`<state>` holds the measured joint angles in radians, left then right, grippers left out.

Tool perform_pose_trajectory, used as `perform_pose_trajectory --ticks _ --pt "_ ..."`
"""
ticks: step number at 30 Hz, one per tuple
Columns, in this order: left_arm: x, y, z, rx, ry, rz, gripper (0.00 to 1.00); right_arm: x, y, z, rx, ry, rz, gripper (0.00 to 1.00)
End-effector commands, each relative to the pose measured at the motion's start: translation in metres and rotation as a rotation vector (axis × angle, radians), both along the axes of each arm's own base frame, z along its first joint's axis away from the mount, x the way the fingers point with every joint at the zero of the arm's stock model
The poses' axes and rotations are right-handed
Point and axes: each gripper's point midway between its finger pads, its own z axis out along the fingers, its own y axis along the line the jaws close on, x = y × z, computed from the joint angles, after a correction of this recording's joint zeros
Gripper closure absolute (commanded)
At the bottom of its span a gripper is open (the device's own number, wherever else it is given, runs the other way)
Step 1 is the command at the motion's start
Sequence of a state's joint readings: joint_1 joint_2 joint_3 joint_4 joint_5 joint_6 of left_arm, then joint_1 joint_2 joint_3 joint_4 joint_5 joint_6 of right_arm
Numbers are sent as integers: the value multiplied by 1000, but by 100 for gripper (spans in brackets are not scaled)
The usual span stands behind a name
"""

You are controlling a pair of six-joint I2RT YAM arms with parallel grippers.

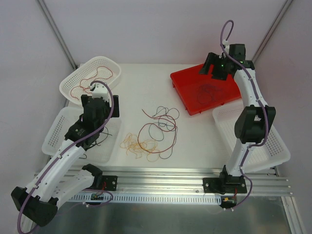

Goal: Untangle the cables

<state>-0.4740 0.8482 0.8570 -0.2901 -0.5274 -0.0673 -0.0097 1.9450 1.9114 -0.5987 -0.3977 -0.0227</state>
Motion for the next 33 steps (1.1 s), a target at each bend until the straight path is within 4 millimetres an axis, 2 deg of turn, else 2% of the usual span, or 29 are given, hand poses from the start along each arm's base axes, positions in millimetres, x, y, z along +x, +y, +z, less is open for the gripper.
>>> perform_pose_trajectory --ticks 1,2,4,6,7,8,9,10,11,12,13,14,16,17,19,20,21,23,24,28,33 --pt "3 9 17 -54 -73 50 1 -18 19 -34 -42 109 63 9" --pt "3 12 15 -51 -67 60 1 -18 24 -47 -40 140 67 9" --pt "3 15 13 -43 -65 77 1 -22 31 -56 -48 169 77 10" --pt "2 19 10 -33 -62 95 1 -25 34 -45 -68 125 74 11" --pt "2 20 10 -32 -63 98 1 -29 42 -41 -82 104 92 11" --pt "2 20 11 -35 -67 100 1 -37 45 -43 -99 103 106 11" --pt "2 21 10 -32 -65 104 1 -44 47 -28 -134 57 124 11" --pt "1 22 12 -37 -70 107 1 -53 58 -24 -147 45 158 11" --pt "1 23 13 -41 -76 110 1 -65 62 -29 -159 61 177 11" --pt "1 23 14 -42 -79 111 1 -76 68 -19 -164 35 196 11" --pt "0 25 13 -42 -81 123 1 -87 81 -20 -167 31 231 11" --pt "0 26 14 -41 -83 128 1 -101 86 -35 -179 63 254 11" --pt "-1 32 15 -33 -89 156 1 -124 104 -34 -205 43 300 11" --pt "-1 34 15 -30 -90 166 1 -139 108 -51 -215 78 316 11" --pt "-2 38 16 -27 -96 188 1 -161 122 -58 -231 78 341 10" --pt "-4 42 17 -24 -103 206 1 -165 127 -63 -219 84 319 11" --pt "-5 43 16 -25 -105 214 1 -182 128 -85 -238 133 313 11" --pt "-7 48 17 -22 -115 236 1 -191 136 -92 -191 146 275 11" --pt "-7 49 18 -26 -124 244 1 -205 138 -110 -203 186 283 11" --pt "-8 52 19 -29 -135 256 1 -223 142 -139 -248 241 258 15" --pt "-6 50 14 -22 -121 249 1 -231 165 -163 -193 275 265 23"
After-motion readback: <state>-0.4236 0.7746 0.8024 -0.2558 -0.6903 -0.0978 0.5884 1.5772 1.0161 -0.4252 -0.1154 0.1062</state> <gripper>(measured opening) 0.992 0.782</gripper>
